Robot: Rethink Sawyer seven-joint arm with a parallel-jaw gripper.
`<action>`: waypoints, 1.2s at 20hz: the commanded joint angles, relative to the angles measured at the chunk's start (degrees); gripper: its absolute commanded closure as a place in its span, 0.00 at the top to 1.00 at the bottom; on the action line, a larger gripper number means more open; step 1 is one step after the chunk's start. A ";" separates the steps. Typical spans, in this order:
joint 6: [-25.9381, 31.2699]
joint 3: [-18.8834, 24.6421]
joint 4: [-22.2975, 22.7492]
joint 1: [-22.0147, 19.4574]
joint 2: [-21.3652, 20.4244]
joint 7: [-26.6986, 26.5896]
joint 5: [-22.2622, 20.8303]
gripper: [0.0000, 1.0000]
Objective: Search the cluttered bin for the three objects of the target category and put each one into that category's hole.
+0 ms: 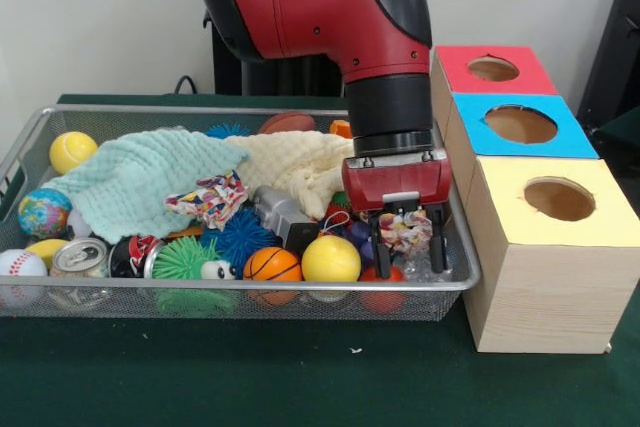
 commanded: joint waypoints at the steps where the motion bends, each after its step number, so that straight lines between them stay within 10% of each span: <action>1: 4.24 7.19 3.57 -2.42 1.41 14.24 1.50 1.00; 19: 4.05 7.07 3.86 -2.39 1.70 12.85 3.17 1.00; 20: 3.12 5.92 3.52 -1.60 1.55 11.99 2.58 0.00; 24: 0.73 1.23 2.52 2.07 0.75 10.57 3.23 0.00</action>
